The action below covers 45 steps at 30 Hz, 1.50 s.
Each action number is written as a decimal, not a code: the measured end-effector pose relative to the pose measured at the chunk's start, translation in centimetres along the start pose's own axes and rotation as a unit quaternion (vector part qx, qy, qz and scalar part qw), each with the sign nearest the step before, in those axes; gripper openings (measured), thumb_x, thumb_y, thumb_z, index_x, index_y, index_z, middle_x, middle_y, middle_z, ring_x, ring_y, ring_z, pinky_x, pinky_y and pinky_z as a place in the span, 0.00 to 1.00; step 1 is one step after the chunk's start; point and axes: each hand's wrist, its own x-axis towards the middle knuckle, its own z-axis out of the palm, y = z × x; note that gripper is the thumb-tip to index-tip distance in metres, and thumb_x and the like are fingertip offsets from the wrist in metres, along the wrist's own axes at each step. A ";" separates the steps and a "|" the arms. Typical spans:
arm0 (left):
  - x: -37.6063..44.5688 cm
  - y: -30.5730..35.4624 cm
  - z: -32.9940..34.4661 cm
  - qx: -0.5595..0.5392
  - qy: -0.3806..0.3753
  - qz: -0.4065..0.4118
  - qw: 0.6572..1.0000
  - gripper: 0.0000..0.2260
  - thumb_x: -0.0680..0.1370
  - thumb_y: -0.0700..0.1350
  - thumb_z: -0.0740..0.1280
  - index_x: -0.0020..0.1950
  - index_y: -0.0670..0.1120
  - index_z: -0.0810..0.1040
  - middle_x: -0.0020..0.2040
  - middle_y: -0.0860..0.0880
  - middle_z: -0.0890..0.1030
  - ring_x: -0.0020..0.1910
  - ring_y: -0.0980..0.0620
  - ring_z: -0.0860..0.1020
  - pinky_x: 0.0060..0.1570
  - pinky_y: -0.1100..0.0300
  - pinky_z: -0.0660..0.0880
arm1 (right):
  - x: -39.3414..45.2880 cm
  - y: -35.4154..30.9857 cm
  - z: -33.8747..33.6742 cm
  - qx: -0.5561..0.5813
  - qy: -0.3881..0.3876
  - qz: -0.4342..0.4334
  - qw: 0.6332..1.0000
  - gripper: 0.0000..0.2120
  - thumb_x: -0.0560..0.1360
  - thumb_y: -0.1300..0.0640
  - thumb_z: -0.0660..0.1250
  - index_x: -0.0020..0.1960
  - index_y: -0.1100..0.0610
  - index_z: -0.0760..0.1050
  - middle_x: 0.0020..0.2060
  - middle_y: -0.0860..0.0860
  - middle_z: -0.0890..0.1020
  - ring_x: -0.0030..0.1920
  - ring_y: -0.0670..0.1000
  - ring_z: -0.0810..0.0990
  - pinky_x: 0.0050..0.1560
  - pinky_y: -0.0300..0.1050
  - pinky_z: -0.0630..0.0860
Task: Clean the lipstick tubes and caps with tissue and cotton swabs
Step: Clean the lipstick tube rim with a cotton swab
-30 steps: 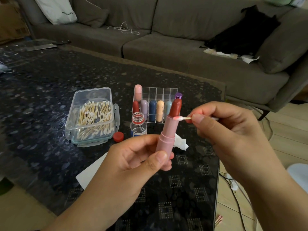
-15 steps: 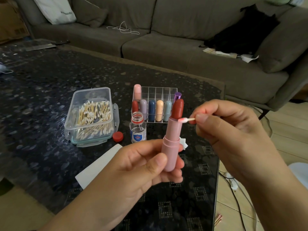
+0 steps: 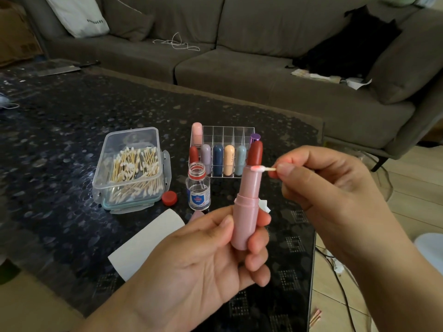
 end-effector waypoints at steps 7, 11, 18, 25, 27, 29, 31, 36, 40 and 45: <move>-0.2 0.0 -0.1 -0.021 0.029 -0.010 0.999 0.15 0.83 0.39 0.51 0.65 0.32 0.67 0.49 0.40 0.74 0.47 0.46 0.73 0.53 0.51 0.69 | 0.0 0.1 -0.2 -0.006 0.008 0.003 1.000 0.08 0.65 0.47 0.68 0.36 0.51 0.82 0.26 0.47 0.72 0.31 0.48 0.66 0.34 0.45 0.64; 0.0 -0.3 -0.5 -0.035 0.023 -0.017 0.999 0.16 0.84 0.43 0.52 0.64 0.33 0.68 0.49 0.41 0.73 0.48 0.46 0.73 0.55 0.50 0.68 | 0.1 0.0 -0.2 -0.011 0.007 0.004 1.000 0.09 0.65 0.47 0.68 0.36 0.51 0.82 0.27 0.48 0.72 0.31 0.48 0.66 0.35 0.45 0.64; 0.4 -0.7 -1.2 -0.036 -0.021 -0.004 0.999 0.13 0.83 0.43 0.58 0.61 0.36 0.73 0.44 0.45 0.76 0.42 0.49 0.76 0.50 0.53 0.73 | 0.0 0.2 0.0 -0.011 0.008 0.005 1.000 0.10 0.65 0.46 0.68 0.36 0.52 0.81 0.26 0.53 0.68 0.30 0.53 0.63 0.32 0.48 0.60; -0.1 -0.8 -0.8 0.008 -0.014 0.023 1.000 0.07 0.79 0.43 0.65 0.56 0.43 0.75 0.38 0.49 0.74 0.37 0.54 0.73 0.46 0.56 0.74 | 0.1 0.3 0.0 -0.008 0.008 -0.001 1.000 0.09 0.65 0.46 0.68 0.36 0.51 0.81 0.25 0.49 0.70 0.29 0.51 0.63 0.31 0.48 0.60; -0.1 -0.7 -0.7 0.007 -0.017 0.025 1.000 0.06 0.80 0.42 0.64 0.55 0.45 0.76 0.38 0.49 0.74 0.37 0.53 0.73 0.47 0.56 0.74 | 0.1 0.3 0.1 -0.009 0.012 0.000 1.000 0.09 0.65 0.46 0.68 0.36 0.51 0.82 0.26 0.51 0.70 0.30 0.53 0.63 0.31 0.49 0.59; -0.1 -0.7 -0.8 0.007 -0.018 0.023 1.000 0.06 0.80 0.42 0.63 0.55 0.47 0.77 0.38 0.48 0.74 0.37 0.53 0.73 0.47 0.55 0.73 | 0.1 0.4 0.0 -0.011 0.014 0.000 1.000 0.09 0.65 0.46 0.68 0.36 0.51 0.82 0.26 0.51 0.70 0.30 0.52 0.63 0.31 0.48 0.59; 0.0 -0.7 -0.8 0.007 -0.024 0.024 0.999 0.06 0.81 0.42 0.61 0.56 0.47 0.75 0.39 0.48 0.74 0.38 0.52 0.73 0.48 0.55 0.73 | 0.1 0.3 -0.1 -0.014 0.014 0.004 1.000 0.10 0.65 0.46 0.68 0.36 0.51 0.82 0.26 0.52 0.70 0.30 0.53 0.63 0.32 0.49 0.59; 0.0 -0.7 -0.9 0.018 -0.028 0.024 0.999 0.07 0.82 0.42 0.59 0.60 0.44 0.66 0.40 0.48 0.74 0.39 0.52 0.73 0.49 0.55 0.72 | 0.0 0.2 -0.1 -0.008 0.022 0.011 1.000 0.10 0.64 0.46 0.68 0.35 0.52 0.81 0.27 0.54 0.68 0.31 0.60 0.59 0.32 0.57 0.59; 0.0 -0.7 -0.9 0.014 -0.030 0.023 0.999 0.07 0.82 0.42 0.59 0.59 0.43 0.65 0.40 0.47 0.74 0.39 0.52 0.73 0.49 0.54 0.72 | 0.0 0.0 0.1 -0.005 0.014 0.003 1.000 0.09 0.64 0.46 0.68 0.35 0.51 0.81 0.27 0.52 0.68 0.31 0.57 0.60 0.32 0.54 0.58; 0.0 -0.6 -0.7 -0.004 -0.027 0.022 0.999 0.06 0.83 0.41 0.58 0.58 0.43 0.70 0.41 0.46 0.74 0.40 0.50 0.73 0.49 0.53 0.72 | 0.1 0.0 -0.1 -0.013 0.008 0.003 1.000 0.09 0.65 0.46 0.68 0.36 0.51 0.81 0.26 0.51 0.70 0.30 0.51 0.64 0.32 0.46 0.62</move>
